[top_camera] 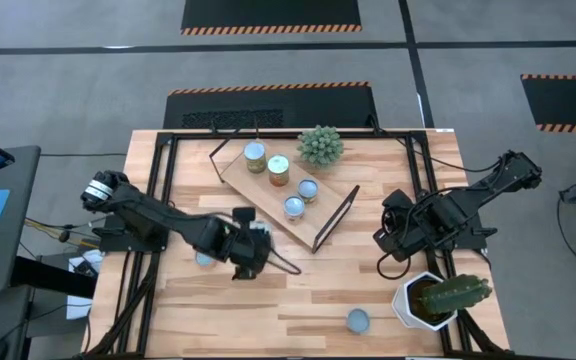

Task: Pick and place cans onto a shelf
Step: Put the canned tomatoes on the shelf

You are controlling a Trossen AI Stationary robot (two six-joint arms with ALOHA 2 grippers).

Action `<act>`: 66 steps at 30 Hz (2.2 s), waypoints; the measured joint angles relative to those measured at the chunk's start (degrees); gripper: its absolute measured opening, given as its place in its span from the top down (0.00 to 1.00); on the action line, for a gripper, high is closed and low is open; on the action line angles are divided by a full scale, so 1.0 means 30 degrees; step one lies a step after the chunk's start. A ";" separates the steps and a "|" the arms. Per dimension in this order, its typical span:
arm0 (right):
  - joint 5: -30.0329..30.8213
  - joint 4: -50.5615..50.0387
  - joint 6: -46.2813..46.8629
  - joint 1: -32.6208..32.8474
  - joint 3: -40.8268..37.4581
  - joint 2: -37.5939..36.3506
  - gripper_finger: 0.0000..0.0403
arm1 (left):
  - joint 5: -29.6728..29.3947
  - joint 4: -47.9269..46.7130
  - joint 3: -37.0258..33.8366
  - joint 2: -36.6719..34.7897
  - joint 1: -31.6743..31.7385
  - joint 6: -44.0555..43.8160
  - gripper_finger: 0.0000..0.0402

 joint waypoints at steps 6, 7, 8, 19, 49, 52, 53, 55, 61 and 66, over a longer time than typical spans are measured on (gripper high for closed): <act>0.0010 0.0007 -0.0441 0.0000 0.0000 0.0000 0.82 | -0.1467 -0.3161 0.2866 -0.0029 0.2007 0.2317 1.00; 0.0010 0.0002 -0.0446 0.0000 0.0000 0.0000 0.82 | -0.1566 -0.3551 0.3196 -0.0029 0.2360 0.2800 1.00; 0.0010 0.0000 -0.0447 0.0000 0.0000 0.0000 0.82 | -0.1633 -0.3885 0.3466 -0.0029 0.2724 0.3234 1.00; 0.0010 0.0007 -0.0501 0.0000 0.0000 0.0000 0.82 | -0.0626 -0.4515 0.3148 -0.0044 0.6429 0.5792 1.00; 0.0010 0.0022 -0.0447 0.0007 0.0000 0.0000 0.82 | -0.0733 -0.4438 0.1432 -0.0080 1.0981 0.6076 1.00; 0.0013 0.0022 -0.0452 0.0004 0.0000 0.0000 0.82 | -0.0617 -0.4441 0.1432 -0.0080 1.1115 0.5969 1.00; 0.0010 0.0020 -0.0454 0.0002 0.0000 0.0000 0.82 | -0.0592 -0.4441 0.1432 -0.0080 1.1148 0.5931 1.00; 0.0014 0.0016 -0.0454 0.0005 0.0000 0.0000 0.82 | -0.0294 -0.4440 0.1432 -0.0080 1.1169 0.5939 1.00; 0.0017 0.0015 -0.0469 0.0007 0.0000 0.0000 0.82 | -0.0254 -0.4043 0.1432 -0.0080 1.1162 0.5750 1.00; 0.0017 0.0015 -0.0498 0.0005 0.0000 0.0000 0.82 | -0.0270 -0.3811 0.1432 -0.0073 1.1162 0.5735 1.00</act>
